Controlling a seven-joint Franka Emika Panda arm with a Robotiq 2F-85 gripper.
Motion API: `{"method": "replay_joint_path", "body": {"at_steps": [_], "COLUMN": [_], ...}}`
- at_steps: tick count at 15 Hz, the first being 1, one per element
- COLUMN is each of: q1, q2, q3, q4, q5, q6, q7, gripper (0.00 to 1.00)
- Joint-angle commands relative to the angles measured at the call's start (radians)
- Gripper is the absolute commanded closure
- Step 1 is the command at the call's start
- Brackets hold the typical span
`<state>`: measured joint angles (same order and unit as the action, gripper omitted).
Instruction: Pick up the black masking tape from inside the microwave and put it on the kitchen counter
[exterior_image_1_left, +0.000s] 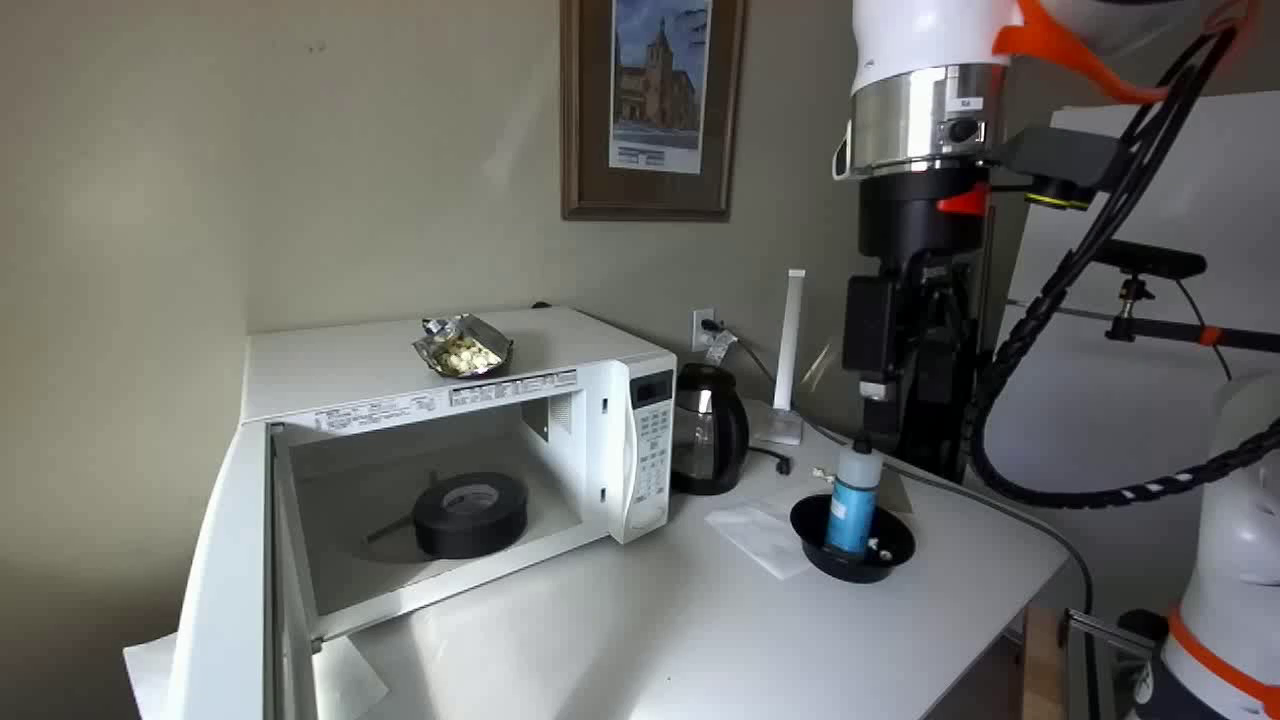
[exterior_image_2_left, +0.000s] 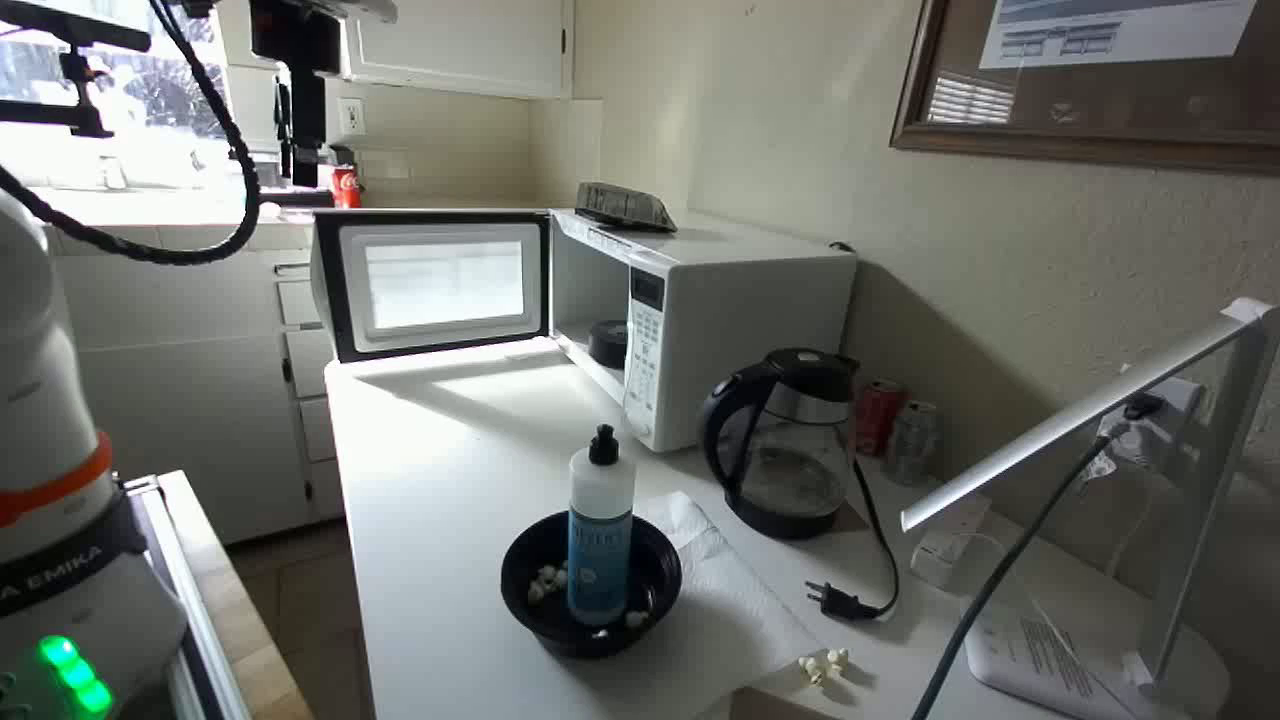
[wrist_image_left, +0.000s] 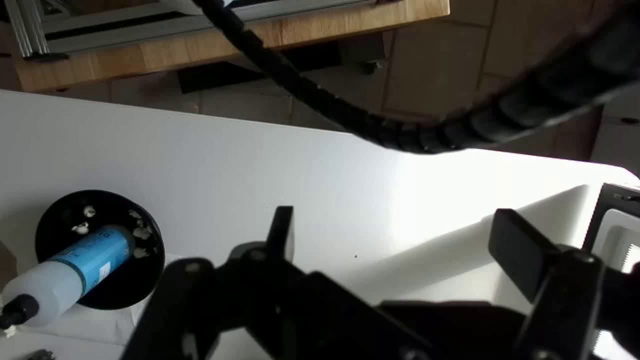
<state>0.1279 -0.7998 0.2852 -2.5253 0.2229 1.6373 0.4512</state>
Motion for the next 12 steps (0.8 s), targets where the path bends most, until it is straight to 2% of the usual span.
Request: {"method": "replay_joint_path", "body": {"at_steps": [1,9,10,12], "q1": [-0.011,-0.011,-0.025,-0.061], "q2": [-0.001,-0.001,0.015,0.071], "q3": [0.007,0.007,0.016,0.021], "q4": [0.002,0.002,0.009,0.009], "q5": [0.005,0.005,0.012,0.074], "q6": [-0.003,-0.003,-0.011,0.060], "q7": [-0.006,-0.006,0.033,0.122], "gripper": [0.00,0.00,0.00,0.00]}}
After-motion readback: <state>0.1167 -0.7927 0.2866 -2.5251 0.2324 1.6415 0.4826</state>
